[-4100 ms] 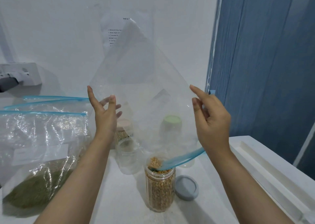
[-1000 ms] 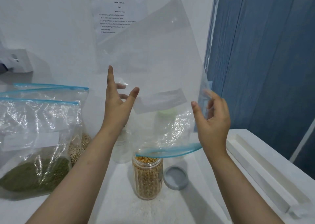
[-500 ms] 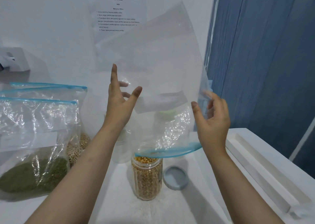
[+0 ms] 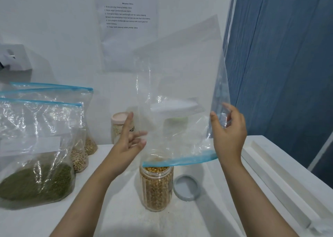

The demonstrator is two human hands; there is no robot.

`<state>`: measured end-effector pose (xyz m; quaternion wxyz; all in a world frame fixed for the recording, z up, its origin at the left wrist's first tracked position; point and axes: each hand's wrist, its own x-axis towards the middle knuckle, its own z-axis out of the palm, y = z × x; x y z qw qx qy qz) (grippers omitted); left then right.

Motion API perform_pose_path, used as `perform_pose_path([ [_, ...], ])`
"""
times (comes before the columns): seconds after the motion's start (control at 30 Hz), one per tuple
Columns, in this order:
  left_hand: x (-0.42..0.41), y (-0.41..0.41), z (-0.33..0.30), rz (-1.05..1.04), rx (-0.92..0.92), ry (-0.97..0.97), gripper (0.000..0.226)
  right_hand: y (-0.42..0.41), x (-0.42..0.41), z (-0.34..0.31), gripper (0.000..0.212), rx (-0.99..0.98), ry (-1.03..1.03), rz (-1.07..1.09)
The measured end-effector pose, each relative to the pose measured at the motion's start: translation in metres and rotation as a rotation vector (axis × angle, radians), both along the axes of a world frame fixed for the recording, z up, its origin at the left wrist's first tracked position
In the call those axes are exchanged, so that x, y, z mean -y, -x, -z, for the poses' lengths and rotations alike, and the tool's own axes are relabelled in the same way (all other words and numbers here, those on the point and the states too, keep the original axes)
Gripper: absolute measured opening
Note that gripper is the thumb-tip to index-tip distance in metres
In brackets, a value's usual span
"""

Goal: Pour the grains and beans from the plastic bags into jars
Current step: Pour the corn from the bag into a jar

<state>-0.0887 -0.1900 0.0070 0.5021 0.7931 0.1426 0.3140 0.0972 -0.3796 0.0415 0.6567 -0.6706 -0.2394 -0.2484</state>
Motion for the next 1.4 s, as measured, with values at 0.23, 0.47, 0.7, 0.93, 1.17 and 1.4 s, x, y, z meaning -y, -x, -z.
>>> perform_pose_path([
  [0.23,-0.004,0.008,0.004,0.063,0.007,-0.108,0.08,0.001,-0.002,-0.003,0.034,0.016,-0.015,0.003],
  [0.47,0.001,0.016,0.005,0.116,-0.012,-0.187,0.081,0.005,-0.004,-0.011,0.031,0.194,-0.018,0.015],
  [0.7,0.004,0.015,0.002,0.071,-0.054,-0.336,0.094,0.007,-0.003,-0.012,0.03,0.215,-0.084,0.015],
  [0.93,0.006,0.011,0.003,0.06,-0.082,-0.438,0.103,0.011,0.002,-0.009,0.029,0.208,-0.11,0.038],
  [1.17,0.007,0.006,0.007,0.044,-0.04,-0.473,0.101,0.014,0.003,-0.008,0.029,0.224,-0.117,0.051],
  [1.4,0.008,0.005,0.01,0.063,-0.023,-0.546,0.093,0.014,0.004,-0.009,0.029,0.228,-0.118,0.043],
])
